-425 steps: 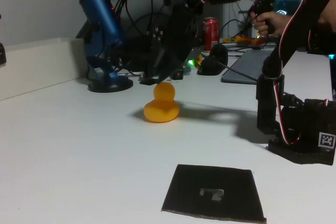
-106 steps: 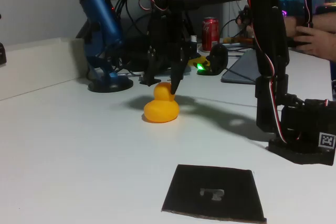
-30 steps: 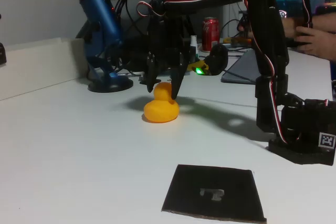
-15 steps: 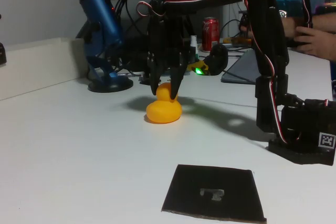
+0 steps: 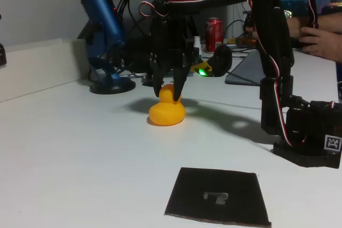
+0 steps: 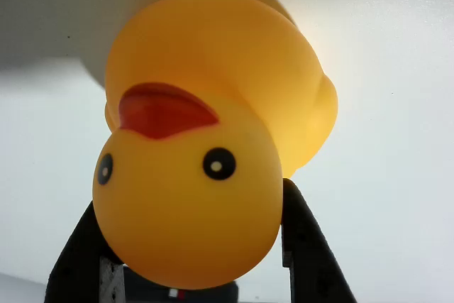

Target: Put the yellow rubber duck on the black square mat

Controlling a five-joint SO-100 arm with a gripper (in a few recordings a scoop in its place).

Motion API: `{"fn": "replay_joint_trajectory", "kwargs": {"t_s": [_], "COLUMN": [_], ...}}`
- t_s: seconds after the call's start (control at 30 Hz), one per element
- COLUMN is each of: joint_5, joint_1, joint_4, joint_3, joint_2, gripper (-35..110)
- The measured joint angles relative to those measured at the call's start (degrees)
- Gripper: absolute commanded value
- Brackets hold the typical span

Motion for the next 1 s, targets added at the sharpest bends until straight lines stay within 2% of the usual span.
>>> {"fn": "replay_joint_trajectory", "kwargs": {"t_s": [0.3, 0.63, 1.0], "joint_5": [0.0, 0.0, 0.0], "joint_1": [0.0, 0.0, -0.4], "joint_4": [0.0, 0.0, 0.7], "joint_3": [0.0, 0.0, 0.1], "joint_2": [0.0, 1.0, 20.1], "gripper": [12, 12, 12]}}
